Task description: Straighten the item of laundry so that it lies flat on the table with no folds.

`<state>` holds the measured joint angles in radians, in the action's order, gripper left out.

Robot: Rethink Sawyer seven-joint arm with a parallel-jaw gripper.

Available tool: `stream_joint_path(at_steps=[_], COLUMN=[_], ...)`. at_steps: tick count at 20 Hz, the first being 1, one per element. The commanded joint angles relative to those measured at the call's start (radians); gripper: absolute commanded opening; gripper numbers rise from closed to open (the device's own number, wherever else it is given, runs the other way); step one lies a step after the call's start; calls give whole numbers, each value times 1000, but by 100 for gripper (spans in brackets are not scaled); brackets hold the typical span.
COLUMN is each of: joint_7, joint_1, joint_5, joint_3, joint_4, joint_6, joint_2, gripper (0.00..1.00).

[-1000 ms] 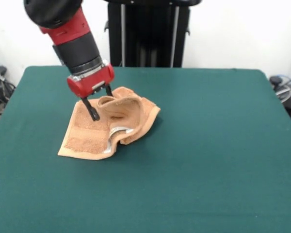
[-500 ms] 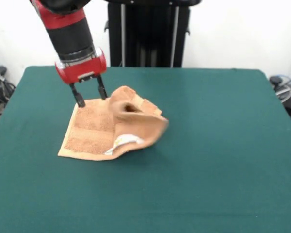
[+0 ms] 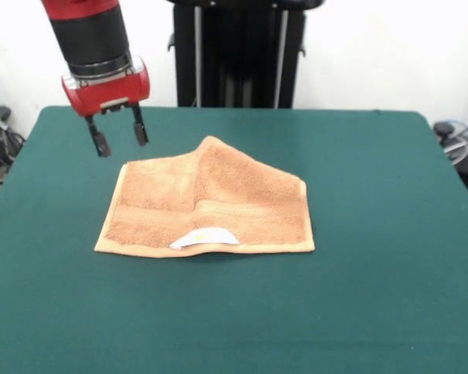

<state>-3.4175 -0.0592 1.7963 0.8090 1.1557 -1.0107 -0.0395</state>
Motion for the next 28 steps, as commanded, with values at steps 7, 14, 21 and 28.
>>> stream_joint_path(at_steps=[7, 14, 21, 28], joint_7=[-74, -59, -11, 20], joint_1=[-29, -22, -19, -34], joint_5=[-31, -52, -76, -81], joint_3=[-84, -107, -125, -126], joint_4=[5, 31, 80, 96], joint_6=[1, 24, 53, 60], joint_2=[-17, -6, -4, -16], gripper=[100, 100, 100, 100])
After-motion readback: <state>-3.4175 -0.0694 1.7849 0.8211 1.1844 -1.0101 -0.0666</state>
